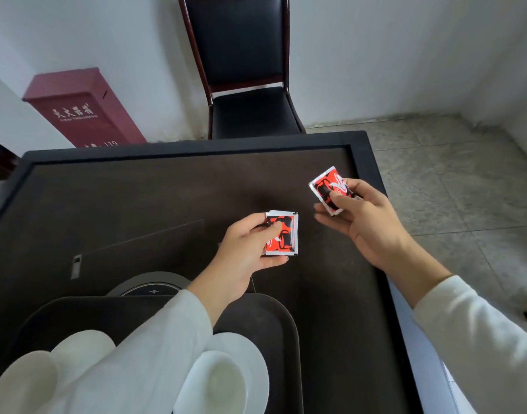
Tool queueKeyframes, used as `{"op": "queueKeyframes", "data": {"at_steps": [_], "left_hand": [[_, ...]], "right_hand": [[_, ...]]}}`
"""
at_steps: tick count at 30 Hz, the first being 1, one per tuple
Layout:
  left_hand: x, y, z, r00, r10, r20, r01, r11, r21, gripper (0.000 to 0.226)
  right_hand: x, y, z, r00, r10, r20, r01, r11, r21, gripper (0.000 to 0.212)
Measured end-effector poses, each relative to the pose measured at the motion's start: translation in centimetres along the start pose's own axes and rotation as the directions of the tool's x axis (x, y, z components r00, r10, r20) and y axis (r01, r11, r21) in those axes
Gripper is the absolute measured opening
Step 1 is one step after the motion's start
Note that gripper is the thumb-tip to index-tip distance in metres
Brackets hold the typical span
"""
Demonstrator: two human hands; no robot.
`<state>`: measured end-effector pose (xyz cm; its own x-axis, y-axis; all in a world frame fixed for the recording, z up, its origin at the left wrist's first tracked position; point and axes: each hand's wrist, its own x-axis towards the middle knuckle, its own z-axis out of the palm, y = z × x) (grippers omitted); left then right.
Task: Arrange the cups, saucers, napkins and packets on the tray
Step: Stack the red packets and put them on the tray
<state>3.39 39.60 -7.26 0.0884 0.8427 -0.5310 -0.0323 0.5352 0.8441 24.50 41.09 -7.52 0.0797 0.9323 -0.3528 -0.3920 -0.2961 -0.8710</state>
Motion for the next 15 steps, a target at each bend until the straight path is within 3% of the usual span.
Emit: {"op": "queueKeyframes", "data": {"at_steps": [4, 9, 13, 15], "left_hand": [[-0.6, 0.5, 0.5, 1.0, 0.006, 0.007, -0.006, 1.0, -0.021, 0.026], [-1.9, 0.2, 1.2, 0.999, 0.003, 0.034, 0.0, 0.996, -0.086, 0.019], [-2.9, 0.4, 1.2, 0.999, -0.004, 0.052, 0.008, 0.997, -0.082, 0.013], [-3.2, 0.6, 0.8, 0.999, -0.019, 0.042, 0.022, 0.996, -0.09, 0.018]], "right_hand": [[-1.2, -0.5, 0.0, 0.996, -0.07, 0.051, 0.068, 0.997, 0.041, 0.022], [-2.7, -0.5, 0.0, 0.982, -0.184, 0.043, 0.187, 0.98, -0.07, 0.029], [-3.3, -0.6, 0.1, 0.981, -0.18, 0.069, 0.188, 0.973, -0.137, 0.011], [-3.4, -0.8, 0.5, 0.98, -0.162, 0.118, 0.182, 0.966, -0.184, 0.014]]}}
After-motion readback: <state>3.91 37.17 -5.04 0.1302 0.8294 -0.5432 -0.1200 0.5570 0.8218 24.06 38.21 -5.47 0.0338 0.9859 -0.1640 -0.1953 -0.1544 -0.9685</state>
